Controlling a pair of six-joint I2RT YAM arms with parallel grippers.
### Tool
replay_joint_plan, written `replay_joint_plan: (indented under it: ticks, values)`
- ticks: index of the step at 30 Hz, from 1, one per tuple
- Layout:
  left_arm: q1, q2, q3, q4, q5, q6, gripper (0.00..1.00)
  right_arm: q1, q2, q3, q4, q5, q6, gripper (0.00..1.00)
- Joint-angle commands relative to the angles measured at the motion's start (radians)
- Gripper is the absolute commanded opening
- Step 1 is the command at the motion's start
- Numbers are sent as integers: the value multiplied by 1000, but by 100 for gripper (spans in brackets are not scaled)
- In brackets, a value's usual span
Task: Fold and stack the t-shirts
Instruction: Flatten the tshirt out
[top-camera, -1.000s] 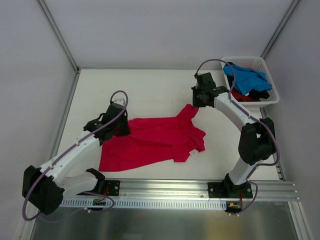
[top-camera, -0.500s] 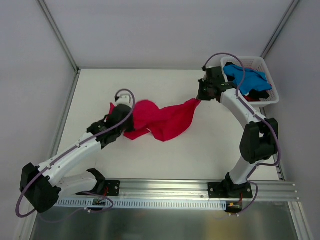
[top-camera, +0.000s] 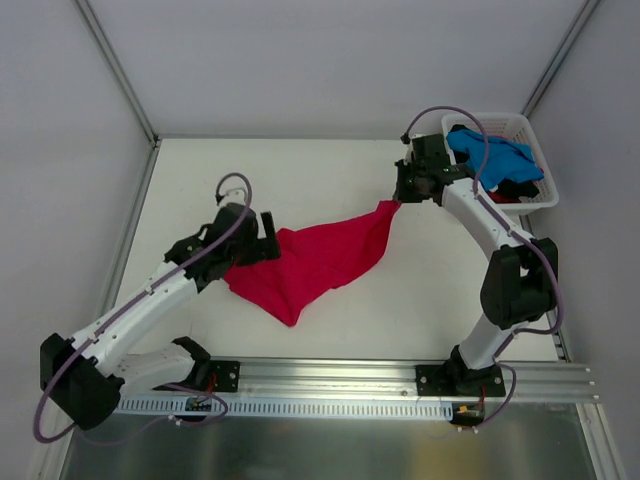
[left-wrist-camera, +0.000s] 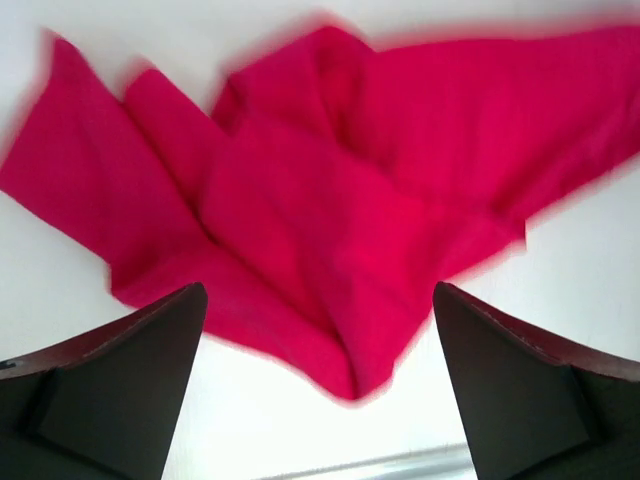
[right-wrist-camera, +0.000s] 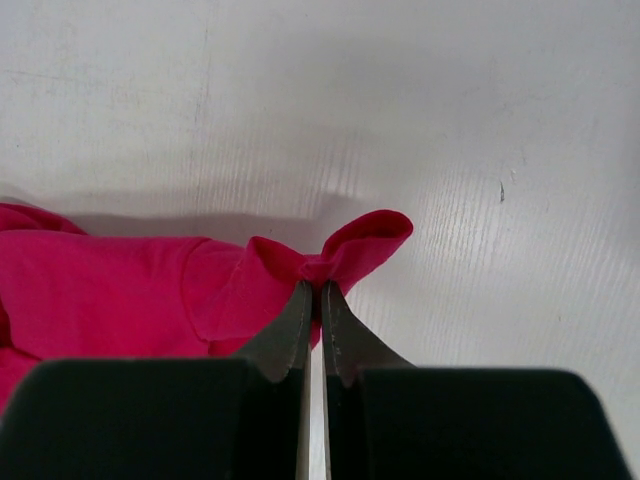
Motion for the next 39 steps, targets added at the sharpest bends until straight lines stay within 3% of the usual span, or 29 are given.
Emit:
replay_joint_plan:
  ticks: [1,3,5,6,9,14,19,25,37,39]
  values:
    - [215,123,111,13,89,117,99,-4,-67,-24,-8,-18,-22,0]
    - [301,192,167,13,193,194,99,-6,-67,-39,-10,-18,-8,0]
    - [298,254,188,22,248,235,98,-6,-66,-42,-8,-14,-5,0]
    - [294,257,169,39,354,243,97,-4,-66,-44,-10,-10,-1,0]
    - [288,229,65,134,460,251,91,-4,-58,-44,-10,-4,-2,0]
    - [334,269,-15,212,427,237,89,-6,-35,-45,-15,-20,5,0]
    - [357,333,19,297,427,251,92,-3,-39,-62,-13,-21,16,0]
    - [370,480,54,378,459,215,86,-1,-35,-62,-15,-24,22,0]
    - [372,597,82,394,427,140,59,5,-27,-68,-18,-29,18,0]
    - [373,593,79,397,430,137,40,6,-27,-65,-18,-29,16,1]
